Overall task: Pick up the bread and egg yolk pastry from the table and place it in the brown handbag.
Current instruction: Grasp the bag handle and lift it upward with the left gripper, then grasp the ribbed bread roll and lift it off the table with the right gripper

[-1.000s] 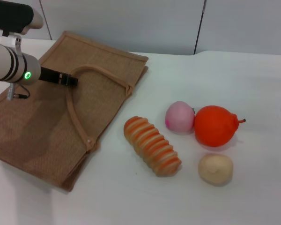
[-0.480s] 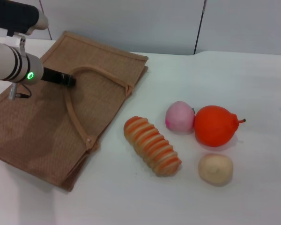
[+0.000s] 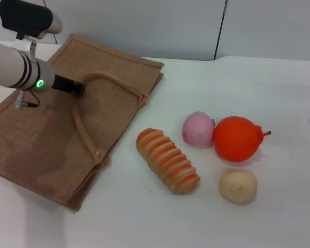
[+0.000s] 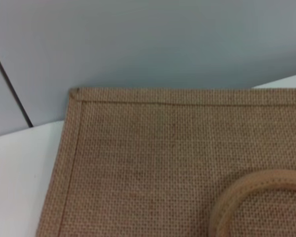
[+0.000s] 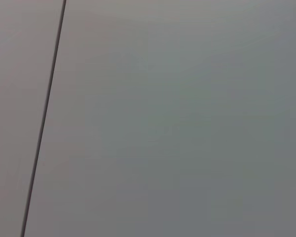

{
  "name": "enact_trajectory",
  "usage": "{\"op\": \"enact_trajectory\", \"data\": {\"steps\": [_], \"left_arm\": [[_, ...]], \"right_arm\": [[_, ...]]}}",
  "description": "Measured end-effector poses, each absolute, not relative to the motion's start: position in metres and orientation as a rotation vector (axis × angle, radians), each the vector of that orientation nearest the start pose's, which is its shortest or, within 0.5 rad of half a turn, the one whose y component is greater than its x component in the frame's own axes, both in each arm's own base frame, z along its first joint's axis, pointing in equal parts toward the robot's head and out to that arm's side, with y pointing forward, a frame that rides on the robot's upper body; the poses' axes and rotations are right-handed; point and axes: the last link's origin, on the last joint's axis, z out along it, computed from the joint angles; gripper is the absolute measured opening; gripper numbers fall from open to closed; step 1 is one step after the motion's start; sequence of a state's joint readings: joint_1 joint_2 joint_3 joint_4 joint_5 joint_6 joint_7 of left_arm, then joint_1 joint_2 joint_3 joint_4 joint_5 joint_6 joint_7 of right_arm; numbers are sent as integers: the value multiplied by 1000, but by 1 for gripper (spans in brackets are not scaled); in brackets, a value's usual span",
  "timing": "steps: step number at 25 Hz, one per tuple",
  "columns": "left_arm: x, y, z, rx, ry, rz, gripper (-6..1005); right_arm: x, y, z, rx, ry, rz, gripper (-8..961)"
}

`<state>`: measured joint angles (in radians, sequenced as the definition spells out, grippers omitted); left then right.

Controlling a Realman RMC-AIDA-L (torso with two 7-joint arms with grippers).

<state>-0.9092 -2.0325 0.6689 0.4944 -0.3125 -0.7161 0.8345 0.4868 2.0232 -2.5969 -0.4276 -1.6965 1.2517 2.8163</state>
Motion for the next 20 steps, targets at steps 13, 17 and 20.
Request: {"op": "enact_trajectory", "data": {"steps": [13,17,20], "left_arm": [[-277,465,16,-2011,-1102,-39,119],[-282,458,17,-2012,-1126,-176,119],[-288,450,20,-2012,-1139,-281,118]], "right_arm": [[286,352,-2,-1415,350,631,879],[278,349,-10,-1453,347,658,879],[270,347,-19,-1506,332,680,879]]}}
